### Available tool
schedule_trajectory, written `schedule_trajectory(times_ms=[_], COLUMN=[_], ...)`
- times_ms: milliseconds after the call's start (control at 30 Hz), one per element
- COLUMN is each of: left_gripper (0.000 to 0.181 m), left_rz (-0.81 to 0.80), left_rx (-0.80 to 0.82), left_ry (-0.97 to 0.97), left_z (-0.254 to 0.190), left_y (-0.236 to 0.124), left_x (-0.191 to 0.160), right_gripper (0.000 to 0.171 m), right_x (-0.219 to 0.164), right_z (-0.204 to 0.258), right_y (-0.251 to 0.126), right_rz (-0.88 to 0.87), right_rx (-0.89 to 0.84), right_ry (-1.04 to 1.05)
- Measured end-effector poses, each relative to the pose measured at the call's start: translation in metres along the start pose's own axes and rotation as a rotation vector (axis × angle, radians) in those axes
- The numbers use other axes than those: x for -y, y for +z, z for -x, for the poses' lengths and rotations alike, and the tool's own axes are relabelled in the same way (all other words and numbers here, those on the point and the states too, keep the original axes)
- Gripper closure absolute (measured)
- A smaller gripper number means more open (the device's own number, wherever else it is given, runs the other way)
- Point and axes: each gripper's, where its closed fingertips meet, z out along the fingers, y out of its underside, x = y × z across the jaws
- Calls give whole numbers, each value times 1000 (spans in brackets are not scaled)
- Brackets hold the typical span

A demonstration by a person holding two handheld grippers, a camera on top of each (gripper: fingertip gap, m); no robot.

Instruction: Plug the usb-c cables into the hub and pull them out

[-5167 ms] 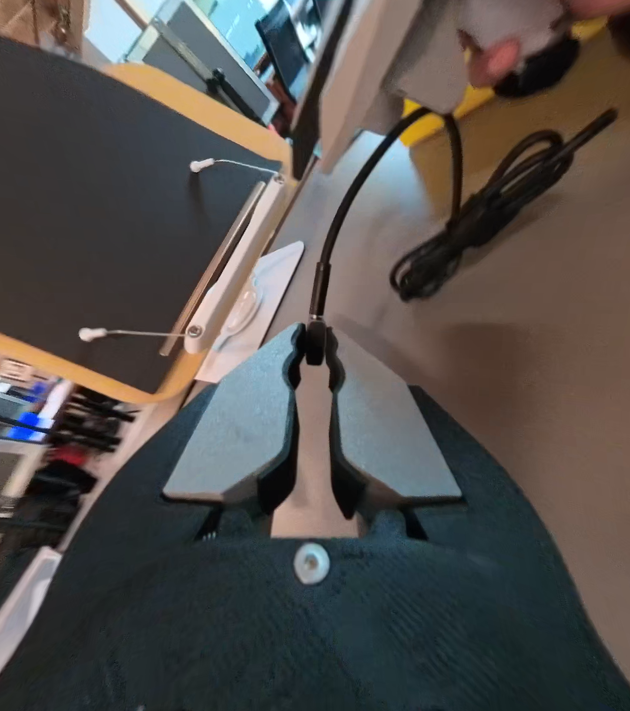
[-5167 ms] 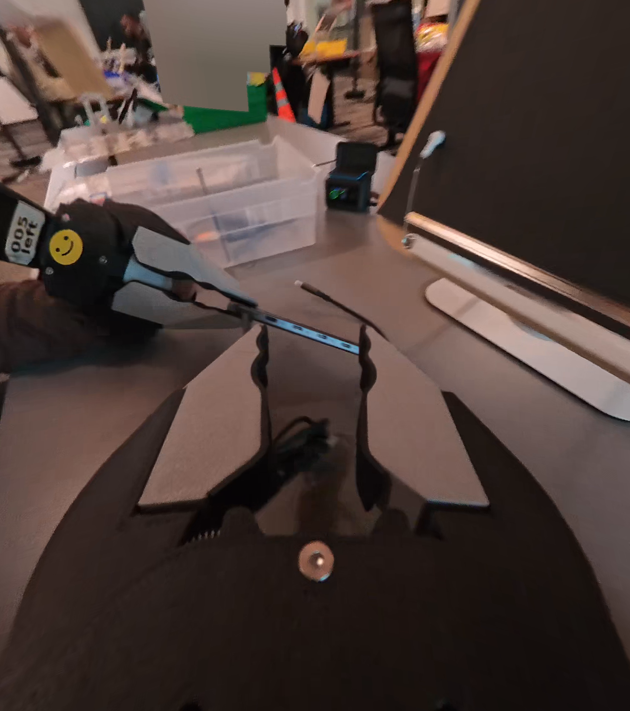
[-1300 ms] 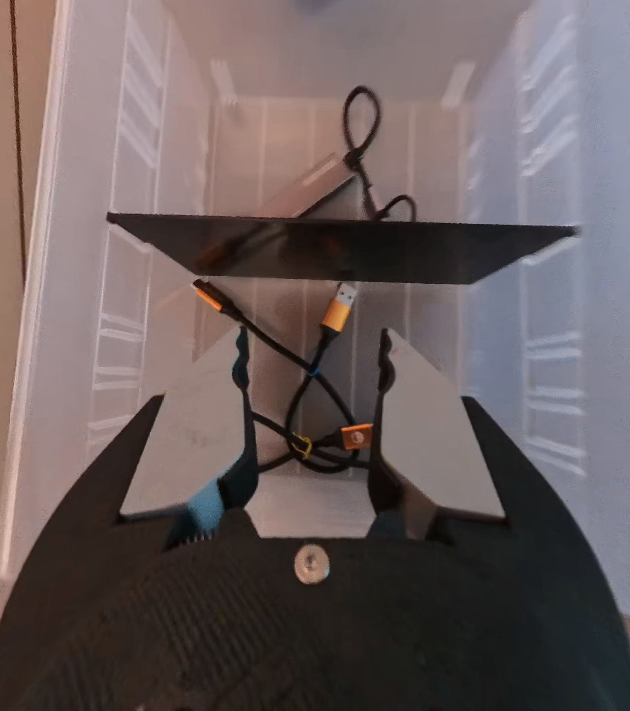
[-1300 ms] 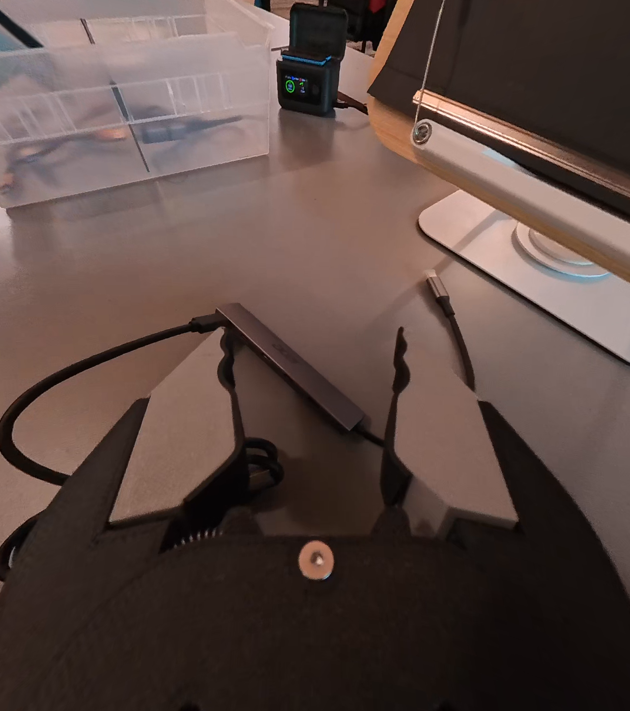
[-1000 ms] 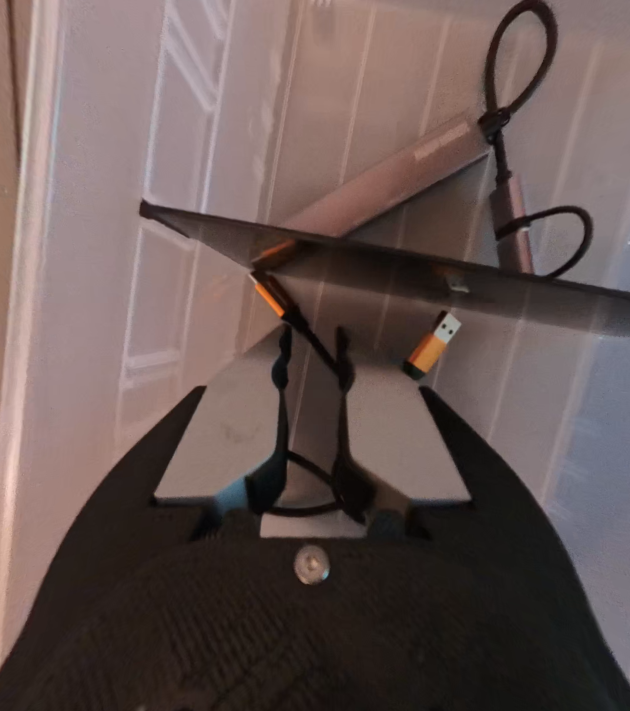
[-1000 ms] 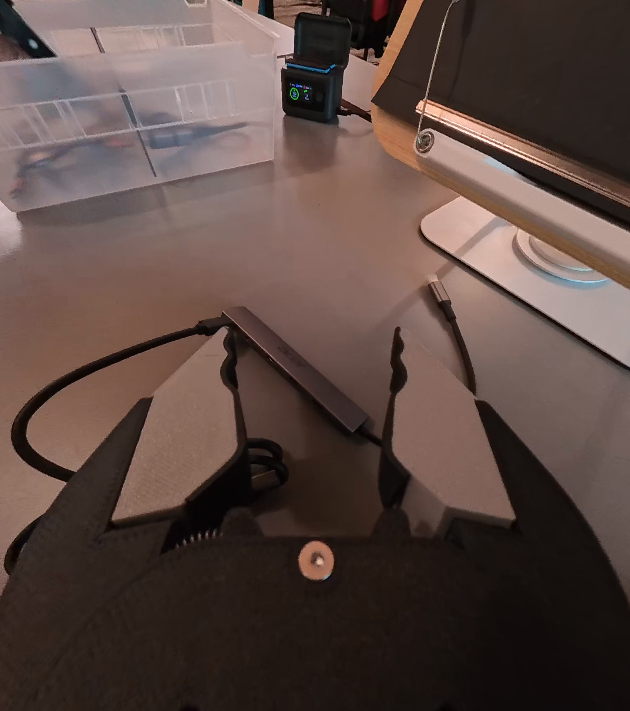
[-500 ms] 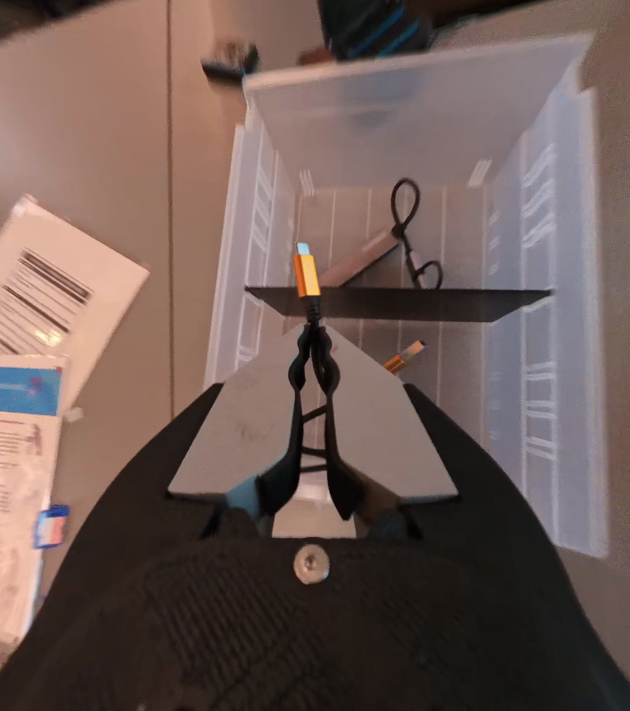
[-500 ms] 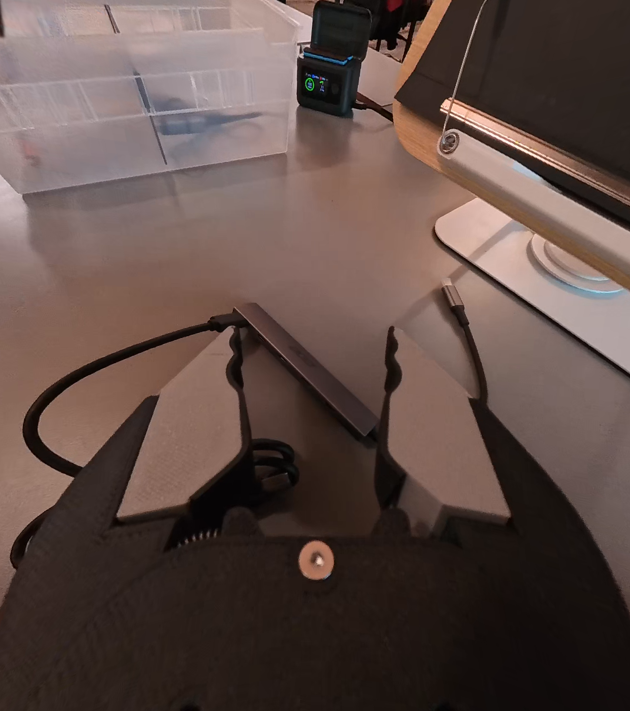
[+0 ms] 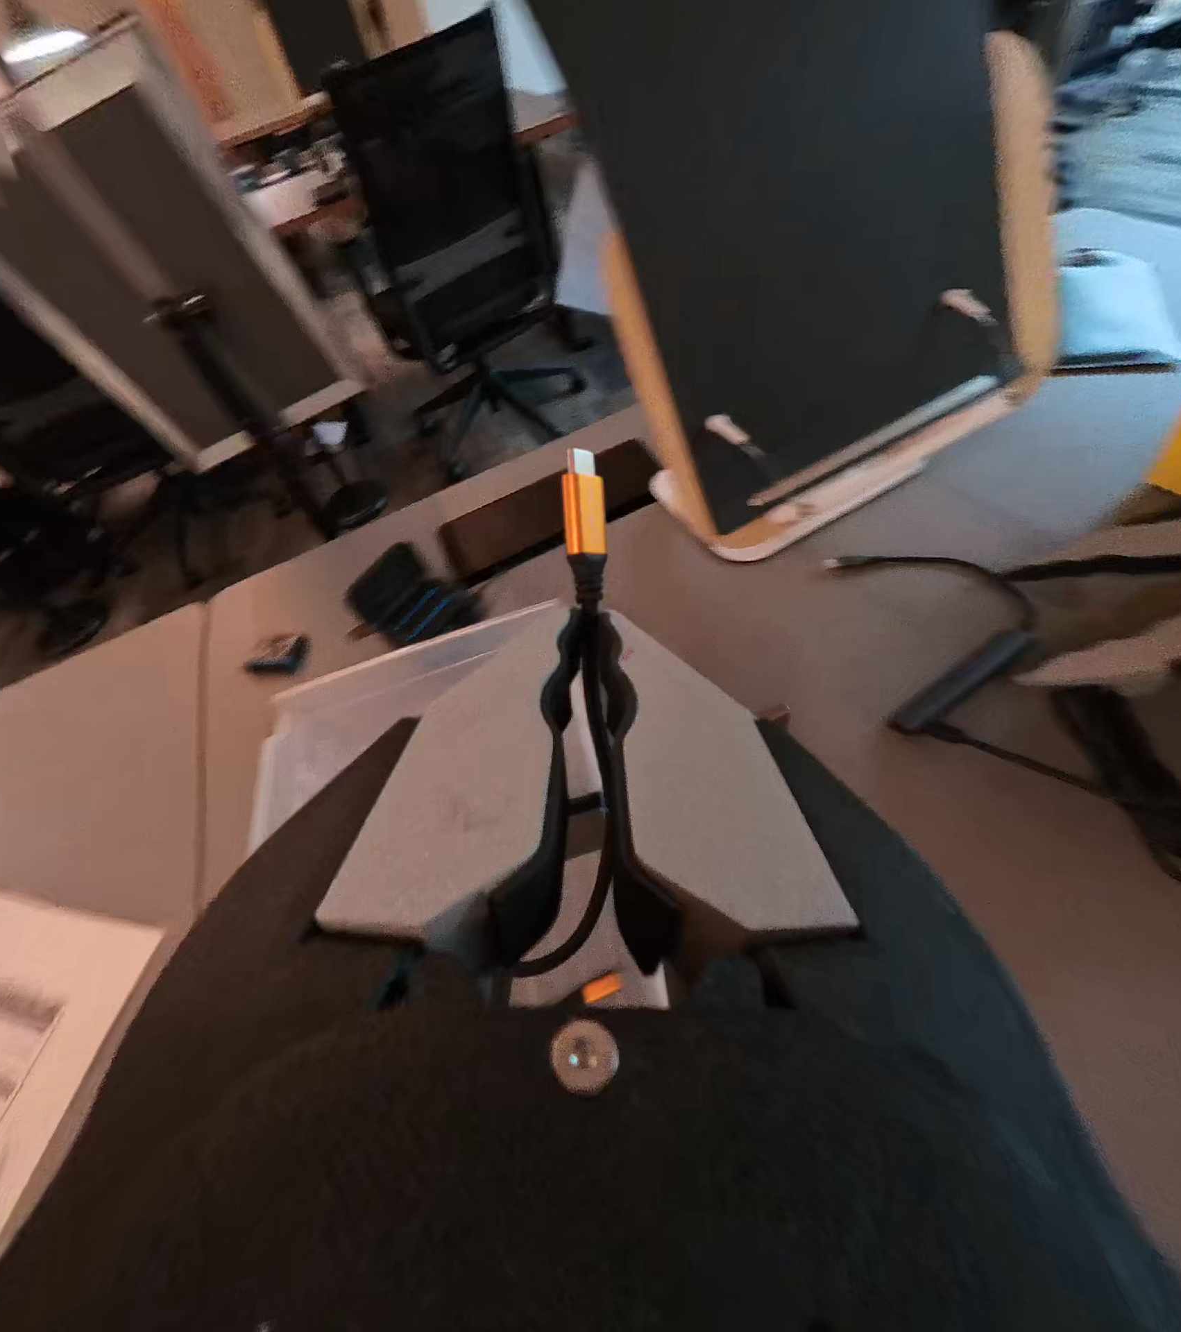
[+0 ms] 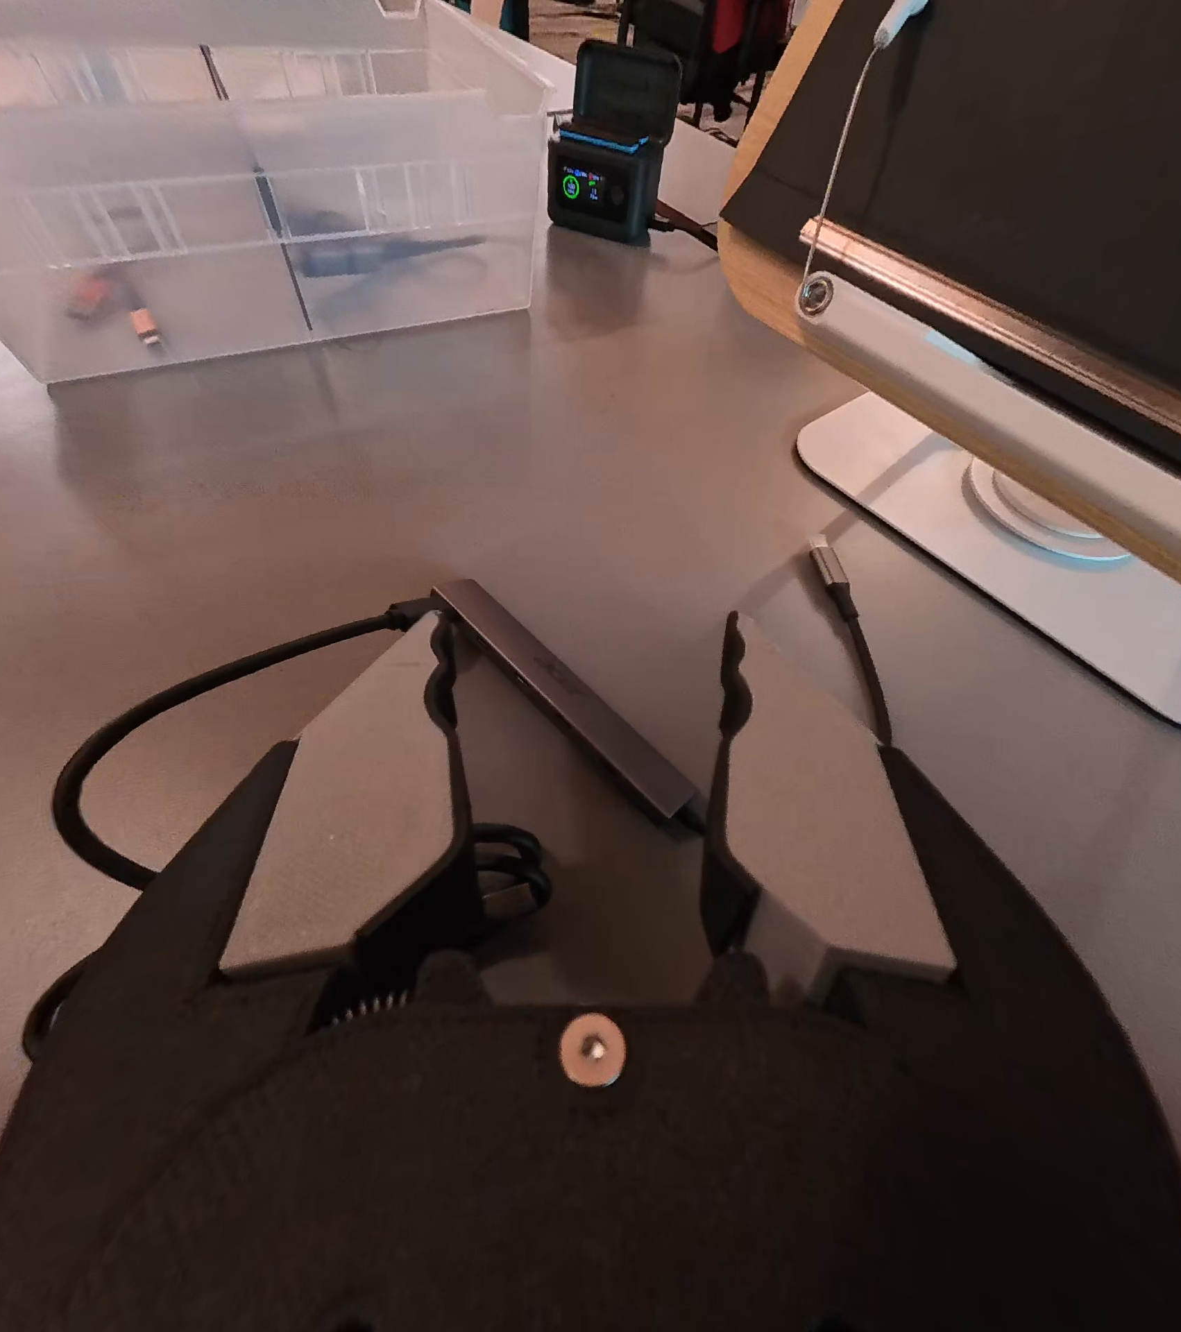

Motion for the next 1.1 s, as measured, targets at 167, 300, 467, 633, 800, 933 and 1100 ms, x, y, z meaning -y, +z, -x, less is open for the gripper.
schedule_trajectory(times_ms=[167,300,467,633,800,933,1100], left_gripper=[180,180,179,179,163,161,160], left_rz=[1,7,-73,-86,79,54,26], left_rx=[-371,-691,-913,-1075,-976,-843,-701], left_ry=[100,143,135,41,63,39,60], left_z=[-143,-261,-340,-379,-378,-337,-288], left_y=[32,49,65,84,122,143,155], left_x=[-5,-20,-10,-23,-79,-83,-90], right_gripper=[101,103,103,102,103,103,103], right_x=[7,14,13,17,18,14,7], right_z=[-9,-32,-73,-92,-96,-94,-95], right_y=[-8,-20,-38,-54,-59,-55,-51], right_rz=[-37,-87,-113,-145,-160,-144,-112], right_rx=[-21,-85,-226,-297,-288,-257,-231], right_ry=[0,45,130,187,226,256,277])
